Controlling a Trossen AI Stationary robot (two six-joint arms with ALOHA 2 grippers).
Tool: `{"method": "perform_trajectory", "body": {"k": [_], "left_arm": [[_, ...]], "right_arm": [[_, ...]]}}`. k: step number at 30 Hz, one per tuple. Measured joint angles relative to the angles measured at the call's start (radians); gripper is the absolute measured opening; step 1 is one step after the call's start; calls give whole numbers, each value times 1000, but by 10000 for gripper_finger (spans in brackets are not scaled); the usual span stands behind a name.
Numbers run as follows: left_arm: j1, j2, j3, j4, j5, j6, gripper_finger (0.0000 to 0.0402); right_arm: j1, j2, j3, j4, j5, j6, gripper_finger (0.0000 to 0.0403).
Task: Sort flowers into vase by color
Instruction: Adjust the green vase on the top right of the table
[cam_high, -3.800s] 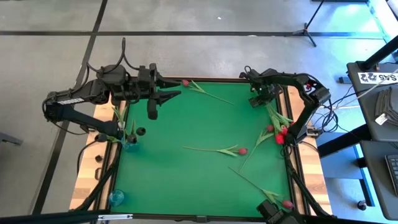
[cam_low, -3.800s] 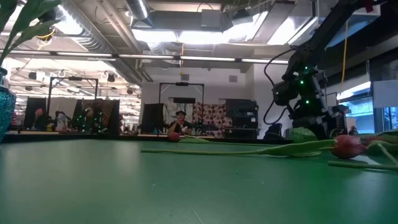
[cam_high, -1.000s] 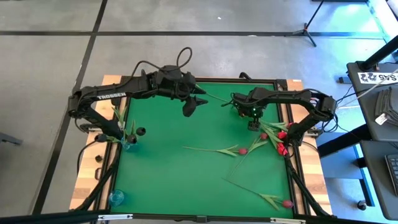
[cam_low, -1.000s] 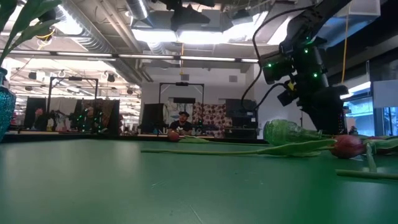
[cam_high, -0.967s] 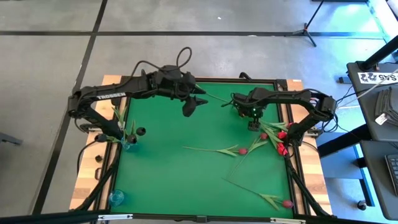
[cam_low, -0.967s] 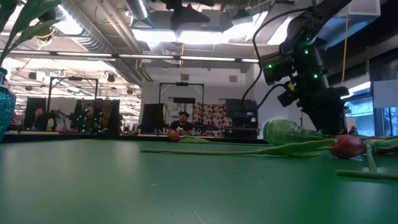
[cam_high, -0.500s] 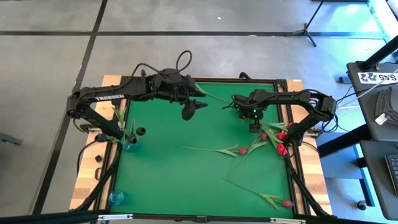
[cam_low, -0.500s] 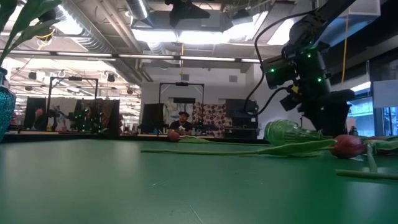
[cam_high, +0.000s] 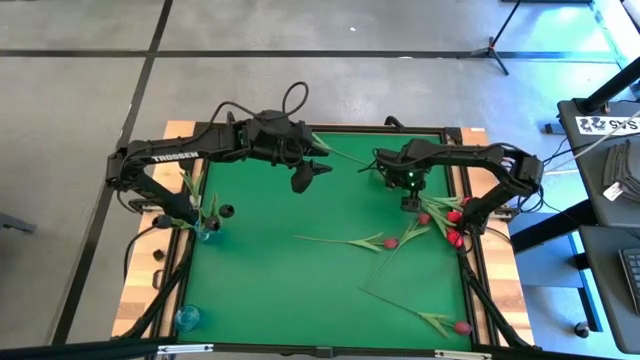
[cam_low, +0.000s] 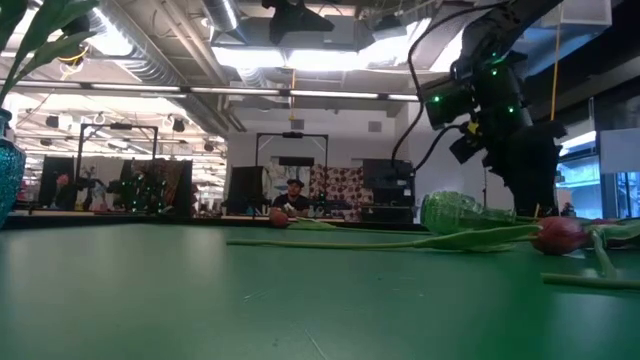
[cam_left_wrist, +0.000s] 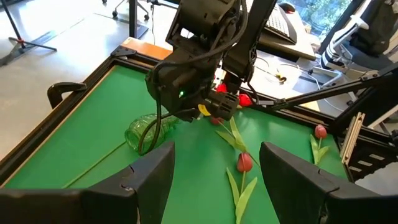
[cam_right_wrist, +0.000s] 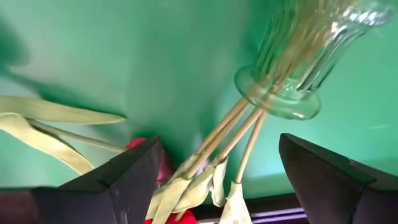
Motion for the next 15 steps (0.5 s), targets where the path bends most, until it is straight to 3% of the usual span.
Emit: {"method": "perform_trajectory", "body": {"k": [9, 15], "left_arm": [[4, -5, 0, -28, -39, 4, 231], [16, -15, 0, -87, -42, 6, 231]], "right_arm": [[-1, -106, 0, -52, -37, 84, 324], [-1, -265, 0, -51, -59, 207, 324]]}}
